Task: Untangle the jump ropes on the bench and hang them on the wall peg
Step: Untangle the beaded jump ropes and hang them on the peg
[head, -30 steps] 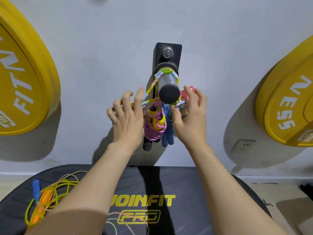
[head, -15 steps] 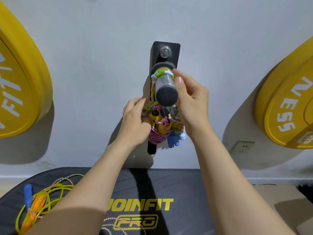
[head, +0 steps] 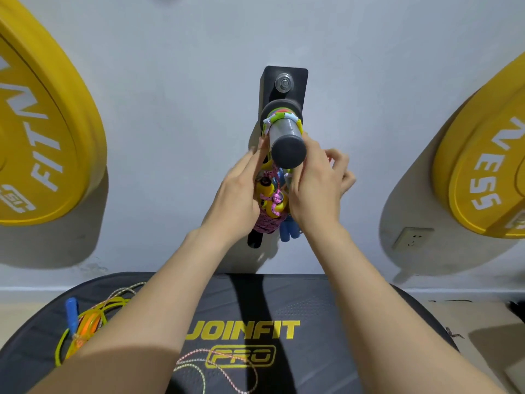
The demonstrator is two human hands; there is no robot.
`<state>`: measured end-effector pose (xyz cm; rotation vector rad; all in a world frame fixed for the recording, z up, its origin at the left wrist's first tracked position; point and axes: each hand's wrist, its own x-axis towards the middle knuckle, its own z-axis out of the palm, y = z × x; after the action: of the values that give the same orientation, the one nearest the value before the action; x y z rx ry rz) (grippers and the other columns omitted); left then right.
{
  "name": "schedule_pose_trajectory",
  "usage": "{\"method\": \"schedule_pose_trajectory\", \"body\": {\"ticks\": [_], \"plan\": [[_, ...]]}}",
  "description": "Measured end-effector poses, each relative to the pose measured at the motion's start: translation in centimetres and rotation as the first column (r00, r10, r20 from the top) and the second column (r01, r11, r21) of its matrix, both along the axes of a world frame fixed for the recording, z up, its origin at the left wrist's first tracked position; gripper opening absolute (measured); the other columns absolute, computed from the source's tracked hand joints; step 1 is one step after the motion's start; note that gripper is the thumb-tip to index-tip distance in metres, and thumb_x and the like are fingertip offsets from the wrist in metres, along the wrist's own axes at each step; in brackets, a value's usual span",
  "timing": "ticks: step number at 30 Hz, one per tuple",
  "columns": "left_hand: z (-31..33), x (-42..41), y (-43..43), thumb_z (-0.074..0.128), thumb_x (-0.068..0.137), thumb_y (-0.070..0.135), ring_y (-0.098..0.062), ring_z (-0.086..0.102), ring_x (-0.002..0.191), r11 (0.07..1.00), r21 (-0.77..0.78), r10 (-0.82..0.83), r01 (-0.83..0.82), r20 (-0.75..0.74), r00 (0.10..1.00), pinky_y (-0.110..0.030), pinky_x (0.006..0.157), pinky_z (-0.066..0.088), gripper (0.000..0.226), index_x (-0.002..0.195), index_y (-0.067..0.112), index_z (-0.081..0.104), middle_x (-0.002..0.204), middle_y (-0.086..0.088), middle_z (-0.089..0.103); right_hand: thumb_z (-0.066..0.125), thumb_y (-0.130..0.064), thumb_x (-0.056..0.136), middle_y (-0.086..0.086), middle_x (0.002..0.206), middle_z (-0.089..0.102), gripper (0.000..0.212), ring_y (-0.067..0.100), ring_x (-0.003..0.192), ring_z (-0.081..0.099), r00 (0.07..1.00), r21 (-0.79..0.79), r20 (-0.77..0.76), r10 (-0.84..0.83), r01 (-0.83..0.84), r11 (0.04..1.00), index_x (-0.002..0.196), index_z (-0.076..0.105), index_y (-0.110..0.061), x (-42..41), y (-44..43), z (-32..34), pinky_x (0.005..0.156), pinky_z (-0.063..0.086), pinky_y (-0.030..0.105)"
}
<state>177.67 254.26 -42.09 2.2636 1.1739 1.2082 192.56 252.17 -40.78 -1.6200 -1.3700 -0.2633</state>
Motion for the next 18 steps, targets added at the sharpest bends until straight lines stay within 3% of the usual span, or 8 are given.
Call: {"method": "schedule_pose_trajectory", "body": {"ticks": [2, 5, 7, 9, 11, 14, 16, 18], "plan": [[0.2, -1.2, -1.1, 0.049, 0.082, -0.011, -0.031, 0.043, 0.142, 0.984, 0.147, 0.125, -0.097, -0.197, 0.972, -0.047, 0.116, 0.044, 0.073, 0.150, 0.016, 0.052, 0.164, -0.005, 0.040, 0.040, -0.026, 0.106, -0.008, 0.137, 0.056, 0.043, 0.027, 0.128, 0.039, 0.985, -0.066, 0.168, -0.041, 0.052, 0.996, 0.148, 0.048, -0.025, -0.1, -1.6, -0.4, 0.102, 0.031, 0.048], [-0.6, -4.2, -3.0, 0.061, 0.093, 0.009, -0.031, 0.053, 0.116, 0.949, 0.257, 0.272, -0.186, -0.358, 0.893, -0.050, 0.092, 0.053, 0.026, 0.117, 0.018, 0.068, 0.137, -0.006, 0.049, 0.054, -0.021, 0.091, 0.008, 0.148, 0.049, 0.043, 0.035, 0.129, 0.043, 0.947, -0.076, 0.317, -0.043, 0.070, 0.995, 0.134, 0.055, -0.016, -0.7, -5.3, -1.1, 0.096, 0.039, 0.049], [-1.4, -6.9, -4.2, 0.057, 0.099, 0.021, -0.030, 0.060, 0.106, 0.989, 0.061, 0.149, -0.136, -0.478, 0.865, -0.046, 0.088, 0.054, 0.022, 0.117, 0.024, 0.068, 0.125, -0.002, 0.051, 0.059, -0.022, 0.083, 0.011, 0.128, 0.057, 0.030, 0.036, 0.116, 0.049, 0.920, -0.122, 0.392, -0.018, 0.072, 0.990, 0.112, 0.062, -0.015, -1.9, -7.8, -1.7, 0.086, 0.043, 0.047], [-2.4, -9.5, -5.4, 0.056, 0.101, 0.027, -0.026, 0.066, 0.109, 0.975, -0.204, -0.075, -0.084, -0.663, 0.745, -0.042, 0.095, 0.055, 0.025, 0.121, 0.029, 0.071, 0.122, 0.001, 0.065, 0.057, -0.027, 0.085, 0.006, 0.103, 0.066, 0.014, 0.034, 0.102, 0.059, 0.927, -0.340, 0.354, 0.121, 0.006, 0.941, 0.093, 0.064, -0.017, -3.3, -9.6, -2.2, 0.078, 0.045, 0.041], [-3.8, -11.6, -7.3, 0.061, 0.101, 0.028, -0.020, 0.067, 0.111, 0.916, -0.387, -0.248, -0.109, -0.757, 0.605, -0.037, 0.099, 0.054, 0.026, 0.124, 0.029, 0.072, 0.120, 0.003, 0.072, 0.054, -0.029, 0.090, 0.007, 0.092, 0.072, 0.018, 0.035, 0.092, 0.066, 0.917, -0.624, 0.144, 0.371, -0.207, 0.753, 0.088, 0.068, -0.019, -4.9, -11.0, -2.6, 0.075, 0.053, 0.039], [-6.6, -13.8, -10.2, 0.067, 0.098, 0.033, -0.025, 0.064, 0.118, 0.842, -0.502, -0.396, -0.197, -0.823, 0.406, -0.032, 0.100, 0.050, 0.038, 0.135, 0.026, 0.067, 0.128, -0.003, 0.069, 0.055, -0.029, 0.096, 0.007, 0.107, 0.077, 0.025, 0.030, 0.097, 0.068, 0.706, -0.900, 0.067, 0.705, -0.261, 0.348, 0.109, 0.076, -0.022, -7.4, -13.4, -3.5, 0.084, 0.055, 0.032], [-8.8, -14.9, -11.8, 0.068, 0.098, 0.038, -0.029, 0.062, 0.124, 0.809, -0.541, -0.457, -0.230, -0.825, 0.332, -0.034, 0.100, 0.050, 0.043, 0.138, 0.022, 0.064, 0.133, -0.007, 0.068, 0.054, -0.026, 0.097, 0.005, 0.109, 0.077, 0.030, 0.029, 0.093, 0.065, 0.594, -0.951, 0.095, 0.799, -0.185, 0.250, 0.116, 0.076, -0.024, -8.7, -14.5, -4.5, 0.081, 0.052, 0.029], [-11.4, -15.9, -13.5, 0.062, 0.101, 0.046, -0.035, 0.060, 0.127, 0.800, -0.543, -0.470, -0.255, -0.832, 0.295, -0.040, 0.101, 0.050, 0.048, 0.139, 0.016, 0.062, 0.138, -0.013, 0.064, 0.052, -0.024, 0.096, 0.012, 0.105, 0.076, 0.029, 0.035, 0.096, 0.066, 0.541, -0.952, 0.137, 0.830, -0.160, 0.262, 0.111, 0.076, -0.019, -10.0, -15.1, -5.7, 0.083, 0.058, 0.038]]}}
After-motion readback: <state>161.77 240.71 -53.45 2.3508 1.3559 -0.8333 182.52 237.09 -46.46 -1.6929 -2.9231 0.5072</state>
